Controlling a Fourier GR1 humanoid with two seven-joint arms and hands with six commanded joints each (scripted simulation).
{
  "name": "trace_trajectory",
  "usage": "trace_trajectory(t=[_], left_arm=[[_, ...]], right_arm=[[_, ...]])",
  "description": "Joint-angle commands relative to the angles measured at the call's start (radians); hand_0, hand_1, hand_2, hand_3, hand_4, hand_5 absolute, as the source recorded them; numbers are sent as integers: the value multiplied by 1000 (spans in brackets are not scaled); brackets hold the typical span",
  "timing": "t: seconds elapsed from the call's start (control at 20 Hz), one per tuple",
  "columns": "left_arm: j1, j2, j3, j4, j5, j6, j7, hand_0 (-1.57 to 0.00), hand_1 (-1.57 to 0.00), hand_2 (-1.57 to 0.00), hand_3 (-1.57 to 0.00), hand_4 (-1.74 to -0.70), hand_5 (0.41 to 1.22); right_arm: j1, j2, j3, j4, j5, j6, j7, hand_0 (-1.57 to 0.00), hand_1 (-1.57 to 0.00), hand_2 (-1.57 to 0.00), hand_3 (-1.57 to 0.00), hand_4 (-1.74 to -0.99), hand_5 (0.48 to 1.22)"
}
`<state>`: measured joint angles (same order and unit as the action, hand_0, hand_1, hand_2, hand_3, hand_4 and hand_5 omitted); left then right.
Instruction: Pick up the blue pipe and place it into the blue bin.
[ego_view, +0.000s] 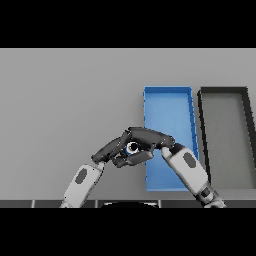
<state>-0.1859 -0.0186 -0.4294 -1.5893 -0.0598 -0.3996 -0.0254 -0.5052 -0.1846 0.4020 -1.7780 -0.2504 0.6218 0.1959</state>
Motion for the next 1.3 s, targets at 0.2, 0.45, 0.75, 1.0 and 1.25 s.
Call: trace_trajectory(t=[0.2,0.45,0.75,1.0,1.25], left_arm=[[8,-16,-1,5,-29,15,-37,-1571,-1571,-1561,-1434,-1735,1221],[6,0,18,4,-57,3,-67,-1175,-1094,-1069,-841,-1512,1221],[-10,1,35,12,-95,-84,-15,-307,-286,-279,-220,-1092,984],[-8,5,47,17,-101,-70,50,-100,-93,-91,-71,-977,682],[-1,-7,63,33,-78,-69,116,-32,-30,-29,-23,-967,544]], right_arm=[[32,43,-10,-16,-63,-6,58,-1530,-1531,-1531,-1513,-1492,1162],[47,82,-19,-34,-38,-19,74,-1557,-1558,-1558,-1552,-1496,1202],[44,124,-40,-31,-22,-18,118,-1567,-1568,-1568,-1566,-1498,1216],[49,139,-51,-21,30,-8,53,-1570,-1570,-1570,-1569,-1499,1219],[44,160,-72,-40,-12,-20,59,-1571,-1571,-1571,-1570,-1497,1220]])
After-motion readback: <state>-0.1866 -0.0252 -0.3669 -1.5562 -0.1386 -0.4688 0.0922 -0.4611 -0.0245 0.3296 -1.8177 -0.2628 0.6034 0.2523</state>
